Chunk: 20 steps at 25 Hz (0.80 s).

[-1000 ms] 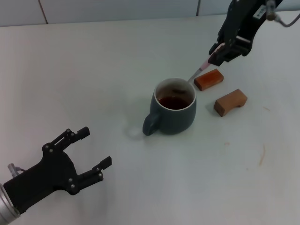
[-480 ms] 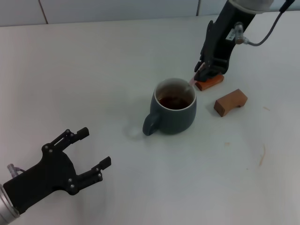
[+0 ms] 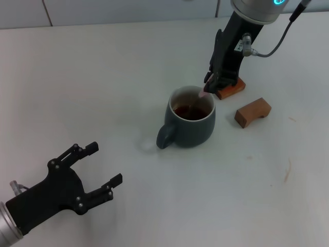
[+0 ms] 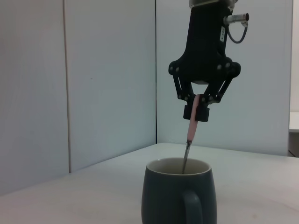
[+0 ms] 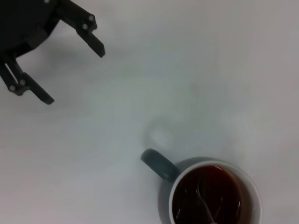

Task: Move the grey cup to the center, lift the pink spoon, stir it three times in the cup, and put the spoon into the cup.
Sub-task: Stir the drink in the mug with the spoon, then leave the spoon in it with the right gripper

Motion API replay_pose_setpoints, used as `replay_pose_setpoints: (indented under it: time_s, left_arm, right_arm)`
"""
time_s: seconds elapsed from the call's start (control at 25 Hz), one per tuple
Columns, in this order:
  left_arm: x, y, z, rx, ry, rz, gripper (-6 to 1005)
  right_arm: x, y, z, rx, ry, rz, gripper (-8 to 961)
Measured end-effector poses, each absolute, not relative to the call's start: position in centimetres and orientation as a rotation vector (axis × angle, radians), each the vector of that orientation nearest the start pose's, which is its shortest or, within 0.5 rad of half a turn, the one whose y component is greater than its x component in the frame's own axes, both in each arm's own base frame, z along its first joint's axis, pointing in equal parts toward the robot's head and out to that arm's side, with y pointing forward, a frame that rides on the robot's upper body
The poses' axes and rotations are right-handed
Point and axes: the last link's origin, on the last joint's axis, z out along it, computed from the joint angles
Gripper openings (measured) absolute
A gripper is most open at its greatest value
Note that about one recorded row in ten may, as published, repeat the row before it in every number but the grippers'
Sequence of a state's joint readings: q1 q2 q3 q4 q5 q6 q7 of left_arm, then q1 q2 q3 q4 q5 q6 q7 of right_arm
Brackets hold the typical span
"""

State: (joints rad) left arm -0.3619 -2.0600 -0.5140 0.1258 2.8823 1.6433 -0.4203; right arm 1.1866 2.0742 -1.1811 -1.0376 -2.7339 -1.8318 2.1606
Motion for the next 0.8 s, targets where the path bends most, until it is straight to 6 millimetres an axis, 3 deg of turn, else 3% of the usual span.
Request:
replay_pose_setpoints:
  time_s: [0.4,0.8]
  left_arm:
    - [-32.26,21.66,-5.25,-2.442,-0.302,-0.866,862]
    - [-32.23,21.69,-5.25,-2.443,-0.301,-0.867,862]
  right_arm:
    - [5.34,40.36,0.39,-2.861,0.202,-0.881,111]
    - [5.14,39.46,0.81,-2.897,0.228,-0.935,110]
